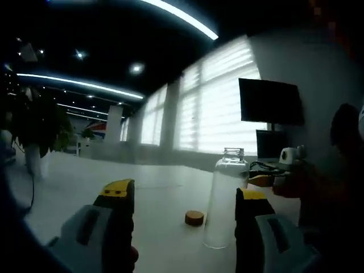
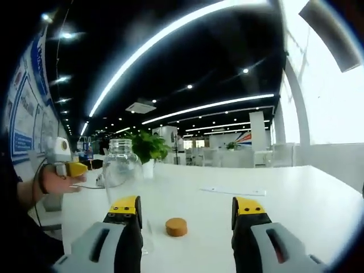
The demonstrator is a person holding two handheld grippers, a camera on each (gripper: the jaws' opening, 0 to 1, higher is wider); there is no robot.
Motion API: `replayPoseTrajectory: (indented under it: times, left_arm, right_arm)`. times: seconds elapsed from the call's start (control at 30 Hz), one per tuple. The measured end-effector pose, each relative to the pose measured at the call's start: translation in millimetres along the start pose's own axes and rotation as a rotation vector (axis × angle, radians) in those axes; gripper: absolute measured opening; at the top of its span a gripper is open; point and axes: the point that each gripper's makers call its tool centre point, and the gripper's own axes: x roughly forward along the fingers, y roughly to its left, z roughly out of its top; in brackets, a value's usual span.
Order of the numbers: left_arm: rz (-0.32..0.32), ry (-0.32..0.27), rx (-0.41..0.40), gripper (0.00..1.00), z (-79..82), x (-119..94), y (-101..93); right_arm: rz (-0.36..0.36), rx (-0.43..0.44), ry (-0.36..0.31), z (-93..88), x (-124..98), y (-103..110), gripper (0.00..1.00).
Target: Open cup lid place lid on tabletop
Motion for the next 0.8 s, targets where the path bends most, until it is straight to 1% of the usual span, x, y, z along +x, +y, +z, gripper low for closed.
replayPoseTrajectory:
  times: [0.2, 0.33, 0.43, 0.6, 0.73, 0.8]
  left_arm:
    - [0.035, 0.009, 0.052, 0.68, -0.7, -8, 4.5]
    - [0.049, 0.0, 0.055, 0.67, 3.3, -11, 7.1]
    - [0.051, 0.0, 0.057, 0.67, 5.7, -12, 7.3]
    - [0.055, 0.019, 0.072, 0.67, 3.8, -17, 9.4]
    - [0.063, 0.019, 0.075, 0.66, 3.1, -22, 12.8]
    - [0.068, 0.015, 0.074, 0.66, 3.1, -24, 13.8]
  right_arm:
    - [-0.019, -0.029, -0.007, 6.5, -11, 4, 0.6]
    - [-0.039, -0.057, -0.002, 7.3, -19, 5, 0.66]
    - [-0.054, -0.053, -0.006, 7.7, -26, 3, 0.73]
    - [-0.074, -0.057, -0.001, 3.3, -37, 4, 0.74]
    - [-0.103, -0.055, -0.017, 7.1, -46, 0, 0.74]
    - [-0.115, -0.047, -0.023, 9.1, -49, -3, 0.78]
